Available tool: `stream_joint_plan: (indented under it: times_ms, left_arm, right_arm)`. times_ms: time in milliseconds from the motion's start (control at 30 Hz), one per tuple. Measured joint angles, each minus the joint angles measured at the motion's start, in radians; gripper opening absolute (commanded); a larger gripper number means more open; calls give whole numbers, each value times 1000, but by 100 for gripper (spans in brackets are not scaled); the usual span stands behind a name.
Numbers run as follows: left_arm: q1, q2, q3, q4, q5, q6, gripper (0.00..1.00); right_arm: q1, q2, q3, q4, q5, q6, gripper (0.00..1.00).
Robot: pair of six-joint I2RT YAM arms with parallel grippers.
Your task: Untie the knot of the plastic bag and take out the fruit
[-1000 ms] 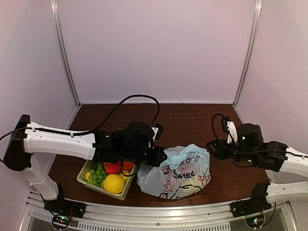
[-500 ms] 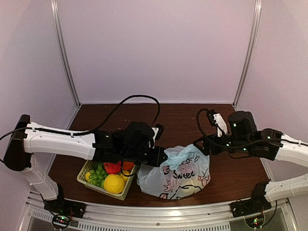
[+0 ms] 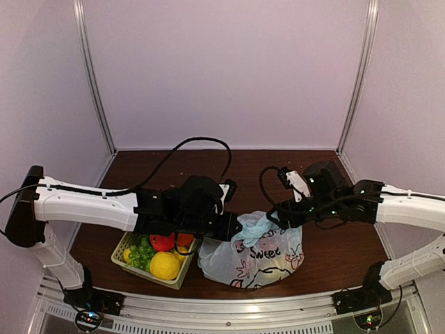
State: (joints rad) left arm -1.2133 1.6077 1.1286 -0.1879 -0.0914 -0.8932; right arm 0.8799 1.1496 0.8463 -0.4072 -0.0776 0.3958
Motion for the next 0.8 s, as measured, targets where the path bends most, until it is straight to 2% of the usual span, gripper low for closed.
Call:
stream_joint_plan:
  times_ms: [133, 200, 267, 400, 600, 800]
  left_arm:
    - [0, 0, 0, 0, 0, 0, 0]
    - [0, 0, 0, 0, 0, 0, 0]
    - [0, 0, 0, 0, -1, 0, 0]
    - [0, 0, 0, 0, -3, 0, 0]
    - [0, -15, 0, -1, -11, 1, 0]
    - [0, -55, -1, -7, -32, 6, 0]
  right_arm:
    - [2, 26, 2, 1, -5, 1, 60]
    - [5, 29, 2, 5, -9, 3, 47]
    - [6, 29, 2, 12, -13, 10, 30]
    - [6, 28, 2, 29, -16, 31, 9]
    - [6, 4, -8, 39, 7, 69, 0]
    - [5, -79, -14, 45, 75, 128, 0]
